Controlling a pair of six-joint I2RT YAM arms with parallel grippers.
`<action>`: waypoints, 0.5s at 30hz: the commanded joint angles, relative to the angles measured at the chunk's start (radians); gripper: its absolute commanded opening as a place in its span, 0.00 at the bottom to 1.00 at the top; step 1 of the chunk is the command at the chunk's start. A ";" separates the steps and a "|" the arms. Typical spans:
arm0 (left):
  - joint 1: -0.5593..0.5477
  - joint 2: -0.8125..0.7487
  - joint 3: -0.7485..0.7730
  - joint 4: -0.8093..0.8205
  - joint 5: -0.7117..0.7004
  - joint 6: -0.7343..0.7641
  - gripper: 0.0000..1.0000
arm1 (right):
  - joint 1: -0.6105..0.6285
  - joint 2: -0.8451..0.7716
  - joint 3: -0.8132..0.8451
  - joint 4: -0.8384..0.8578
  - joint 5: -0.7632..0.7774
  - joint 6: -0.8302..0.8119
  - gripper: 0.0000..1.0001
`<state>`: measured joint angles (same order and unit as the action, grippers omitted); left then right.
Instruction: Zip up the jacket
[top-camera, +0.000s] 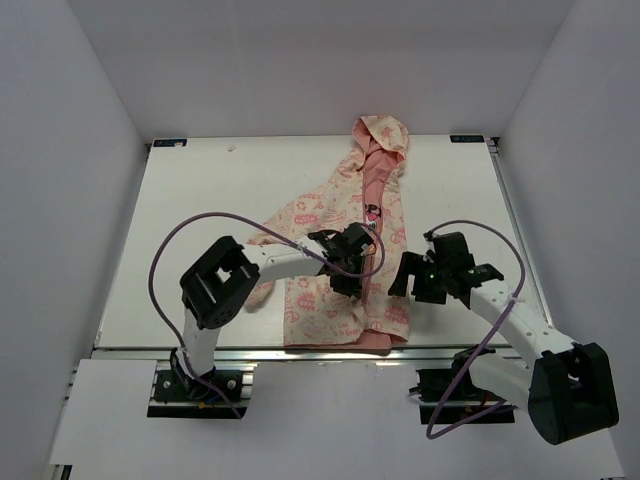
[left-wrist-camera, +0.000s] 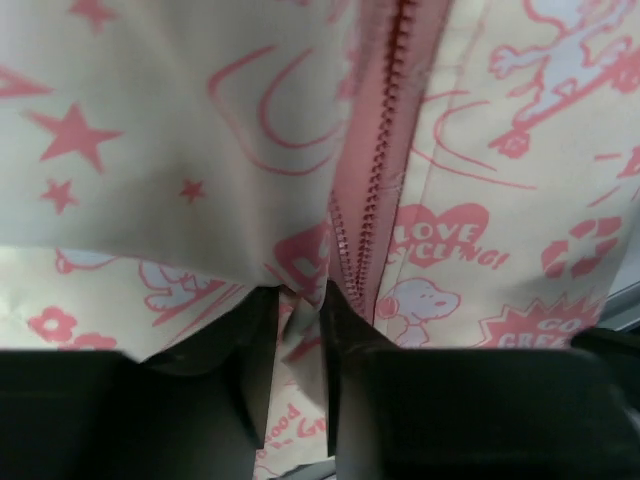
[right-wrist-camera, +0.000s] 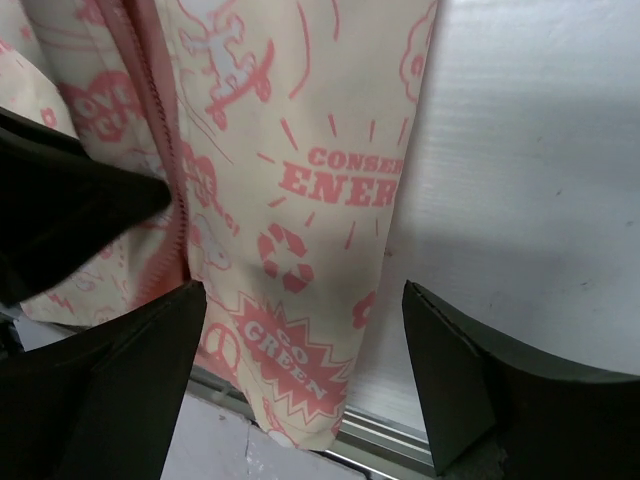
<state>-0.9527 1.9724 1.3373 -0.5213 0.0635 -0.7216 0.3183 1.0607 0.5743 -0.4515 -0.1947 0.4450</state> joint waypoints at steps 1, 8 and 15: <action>0.002 -0.099 -0.003 -0.040 -0.050 -0.009 0.30 | -0.001 -0.001 -0.054 0.065 -0.069 0.021 0.82; 0.003 -0.276 -0.212 -0.086 -0.175 -0.019 0.54 | 0.013 0.071 -0.100 0.120 -0.037 0.021 0.13; 0.006 -0.265 -0.265 -0.086 -0.244 -0.015 0.69 | 0.007 0.188 0.080 -0.010 0.345 0.035 0.00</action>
<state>-0.9508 1.7073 1.0752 -0.5945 -0.1165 -0.7326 0.3294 1.2133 0.5591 -0.4316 -0.0685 0.4728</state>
